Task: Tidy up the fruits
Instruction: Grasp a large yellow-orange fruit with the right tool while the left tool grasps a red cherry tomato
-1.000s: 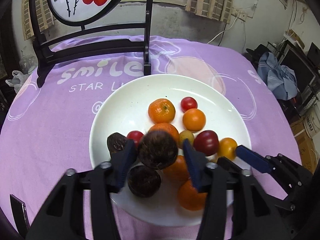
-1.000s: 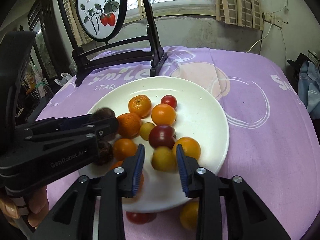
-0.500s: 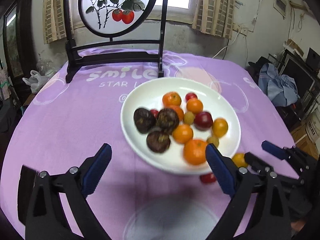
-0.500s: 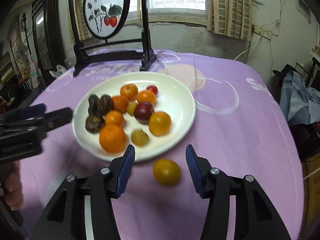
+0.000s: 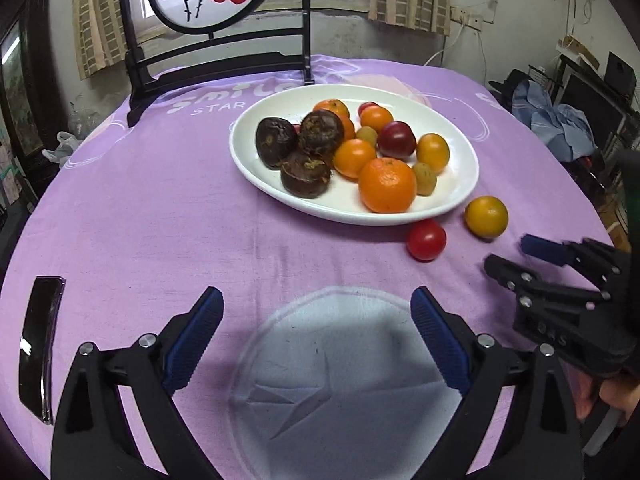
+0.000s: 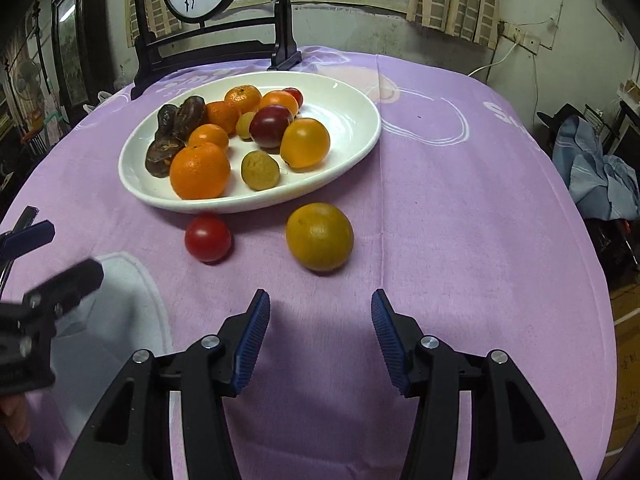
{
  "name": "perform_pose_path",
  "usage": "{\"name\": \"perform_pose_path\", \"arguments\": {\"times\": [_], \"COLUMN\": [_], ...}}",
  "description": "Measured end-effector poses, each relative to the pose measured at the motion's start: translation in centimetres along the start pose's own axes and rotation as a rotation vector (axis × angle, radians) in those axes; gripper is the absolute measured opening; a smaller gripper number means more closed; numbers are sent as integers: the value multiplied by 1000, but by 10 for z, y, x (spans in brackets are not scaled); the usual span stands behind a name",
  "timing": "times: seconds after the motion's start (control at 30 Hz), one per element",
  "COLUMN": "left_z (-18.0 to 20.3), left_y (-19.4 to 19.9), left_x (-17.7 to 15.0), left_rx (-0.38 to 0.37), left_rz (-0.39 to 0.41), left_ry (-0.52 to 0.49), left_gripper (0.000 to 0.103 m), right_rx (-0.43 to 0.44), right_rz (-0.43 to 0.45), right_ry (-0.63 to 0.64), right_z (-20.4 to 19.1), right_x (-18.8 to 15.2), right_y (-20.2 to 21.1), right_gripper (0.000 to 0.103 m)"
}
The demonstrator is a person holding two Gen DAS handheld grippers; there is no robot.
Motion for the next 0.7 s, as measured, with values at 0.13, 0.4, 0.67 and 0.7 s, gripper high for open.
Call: {"name": "perform_pose_path", "arguments": {"times": [0.13,0.4,0.67,0.7], "left_z": [-1,-4,9,12], "left_y": [-9,-20,-26,-27], "left_x": [-4,-8,-12,-13], "left_rx": [-22,-66,-145,-166], "left_rz": [-16,-50,-97,-107], "left_ry": [-1,17,74,101], "left_gripper": [93,93,92,92], "right_rx": [0,24,31,35], "right_rz": [-16,-12,-22,-20], "right_ry": [-26,-86,-146,-148], "right_z": [0,5,30,33], "right_x": [15,19,-5,-7], "right_y": [-19,-16,10,13], "right_gripper": [53,38,38,38]}}
Point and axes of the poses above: each gripper's, at about its wrist camera, not at the fingertips, and y roughly against the way its jaws point, z to its right, x to its top, the point moved 5 cm from there along -y, roughly the way its jaws point, and after that the axes turned 10 degrees about -y, right-handed, at the moved point
